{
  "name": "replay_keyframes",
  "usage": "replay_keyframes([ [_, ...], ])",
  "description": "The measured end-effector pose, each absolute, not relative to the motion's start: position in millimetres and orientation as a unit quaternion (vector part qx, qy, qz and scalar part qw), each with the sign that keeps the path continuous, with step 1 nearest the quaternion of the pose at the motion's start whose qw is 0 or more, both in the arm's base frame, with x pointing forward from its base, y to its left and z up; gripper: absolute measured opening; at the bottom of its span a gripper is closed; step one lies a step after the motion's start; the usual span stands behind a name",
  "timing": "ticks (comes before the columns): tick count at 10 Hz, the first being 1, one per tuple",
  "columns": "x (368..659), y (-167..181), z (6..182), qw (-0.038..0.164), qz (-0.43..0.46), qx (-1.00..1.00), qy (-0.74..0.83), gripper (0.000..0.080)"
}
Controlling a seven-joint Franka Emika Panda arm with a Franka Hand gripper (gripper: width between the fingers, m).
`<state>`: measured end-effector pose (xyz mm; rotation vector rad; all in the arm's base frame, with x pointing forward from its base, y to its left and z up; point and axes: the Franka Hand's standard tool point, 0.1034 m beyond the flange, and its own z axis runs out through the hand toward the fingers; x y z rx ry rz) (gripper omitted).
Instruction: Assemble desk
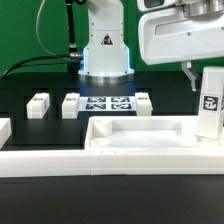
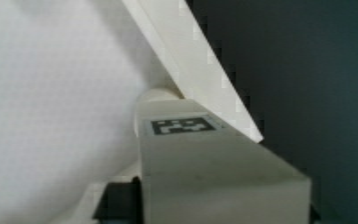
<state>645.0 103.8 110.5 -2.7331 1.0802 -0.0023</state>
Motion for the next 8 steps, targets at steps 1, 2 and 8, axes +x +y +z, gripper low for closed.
replay_keyframes([
  [1,645.4,102.2,110.0,0.104,0.007,-0.896,0.431,0.0313],
  [2,645.7,101.1,109.7,0.109,0.018,-0.854,0.509,0.0308],
  [8,645.0,99.3,106.4,0.145,0.052,-0.733,0.662,0.0403],
])
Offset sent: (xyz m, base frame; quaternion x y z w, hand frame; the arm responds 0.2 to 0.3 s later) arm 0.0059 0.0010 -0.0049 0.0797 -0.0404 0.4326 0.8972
